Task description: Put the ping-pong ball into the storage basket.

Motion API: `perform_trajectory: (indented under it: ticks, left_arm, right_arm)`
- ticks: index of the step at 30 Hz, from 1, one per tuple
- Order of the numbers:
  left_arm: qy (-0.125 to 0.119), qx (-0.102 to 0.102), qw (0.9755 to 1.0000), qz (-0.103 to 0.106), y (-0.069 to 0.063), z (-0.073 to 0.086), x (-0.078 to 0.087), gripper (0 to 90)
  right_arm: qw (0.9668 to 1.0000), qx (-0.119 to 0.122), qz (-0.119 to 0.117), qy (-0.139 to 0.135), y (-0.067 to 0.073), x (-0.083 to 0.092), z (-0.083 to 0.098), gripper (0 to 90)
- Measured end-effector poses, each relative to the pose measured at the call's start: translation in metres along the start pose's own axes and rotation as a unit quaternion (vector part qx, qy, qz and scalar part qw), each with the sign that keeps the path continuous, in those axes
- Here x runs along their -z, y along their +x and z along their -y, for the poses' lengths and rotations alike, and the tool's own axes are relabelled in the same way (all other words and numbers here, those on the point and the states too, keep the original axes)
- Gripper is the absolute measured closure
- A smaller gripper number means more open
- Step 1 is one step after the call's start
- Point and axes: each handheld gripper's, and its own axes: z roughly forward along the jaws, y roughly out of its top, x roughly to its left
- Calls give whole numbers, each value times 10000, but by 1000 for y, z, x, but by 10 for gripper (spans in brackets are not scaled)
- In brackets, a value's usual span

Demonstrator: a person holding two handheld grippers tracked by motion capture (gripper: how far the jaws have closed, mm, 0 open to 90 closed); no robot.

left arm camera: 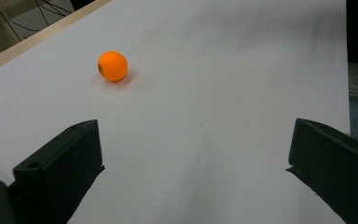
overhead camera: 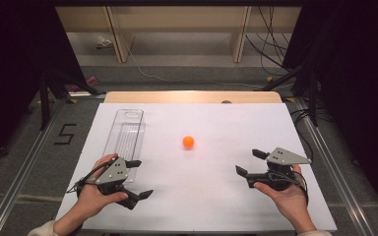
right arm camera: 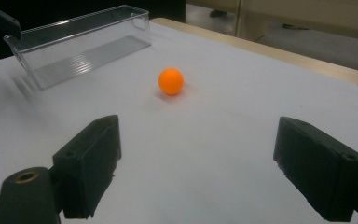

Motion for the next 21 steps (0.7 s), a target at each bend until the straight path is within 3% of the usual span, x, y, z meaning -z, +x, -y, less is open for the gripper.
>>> perform_trajectory:
  ticks: [10, 21]
  left_arm:
    - [-6, -10, 10000, 5, -1, 0, 0, 25]
    - [12, -49, 10000, 21, -2, -1, -1, 26]
  right_arm:
    - [10000, 28, -19, 38, 1, -3, 0, 160]
    - [9998, 106, -122, 124, 6, -21, -4, 160]
